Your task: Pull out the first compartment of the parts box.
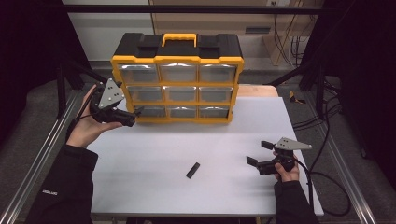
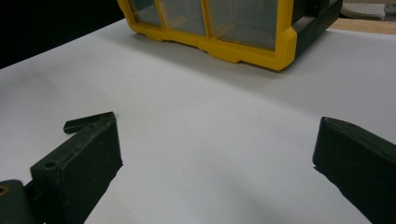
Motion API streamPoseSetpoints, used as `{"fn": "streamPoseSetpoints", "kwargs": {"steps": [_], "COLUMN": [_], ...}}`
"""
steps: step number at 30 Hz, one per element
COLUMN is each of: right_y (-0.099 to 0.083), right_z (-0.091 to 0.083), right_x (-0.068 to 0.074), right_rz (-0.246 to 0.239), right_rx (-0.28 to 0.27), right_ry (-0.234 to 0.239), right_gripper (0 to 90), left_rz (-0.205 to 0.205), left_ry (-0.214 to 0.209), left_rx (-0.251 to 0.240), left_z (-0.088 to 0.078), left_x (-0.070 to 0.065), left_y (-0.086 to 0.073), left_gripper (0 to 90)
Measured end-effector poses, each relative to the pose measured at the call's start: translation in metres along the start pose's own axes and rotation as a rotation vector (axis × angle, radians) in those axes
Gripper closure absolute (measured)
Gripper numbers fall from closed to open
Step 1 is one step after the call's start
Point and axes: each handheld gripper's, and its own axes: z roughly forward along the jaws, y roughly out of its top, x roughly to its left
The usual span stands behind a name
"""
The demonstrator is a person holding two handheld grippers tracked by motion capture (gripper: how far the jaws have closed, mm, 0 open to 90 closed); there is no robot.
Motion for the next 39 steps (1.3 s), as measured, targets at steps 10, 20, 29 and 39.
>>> {"fn": "streamPoseSetpoints", "kwargs": {"steps": [10, 20, 29, 39], "right_y": [0.000, 0.000, 0.000, 0.000], "right_z": [0.000, -0.001, 0.000, 0.000], "right_x": [0.000, 0.000, 0.000, 0.000], "right_rz": [0.002, 0.001, 0.001, 0.001], "right_rx": [-0.003, -0.002, -0.001, -0.001], "right_ry": [-0.003, -0.001, 0.000, -0.001], "right_gripper": [1.4, 1.4, 1.4, 1.4], "left_rz": [0.050, 0.138, 0.237, 0.314], "left_ry": [0.034, 0.056, 0.082, 0.078], "left_rx": [0.006, 0.021, 0.013, 0.013], "left_z": [0.006, 0.013, 0.019, 0.028], "left_x": [0.005, 0.010, 0.012, 0.013], "left_y": [0.009, 0.019, 0.024, 0.030], "left_gripper": [0.0, 0.7, 1.1, 1.3]}}
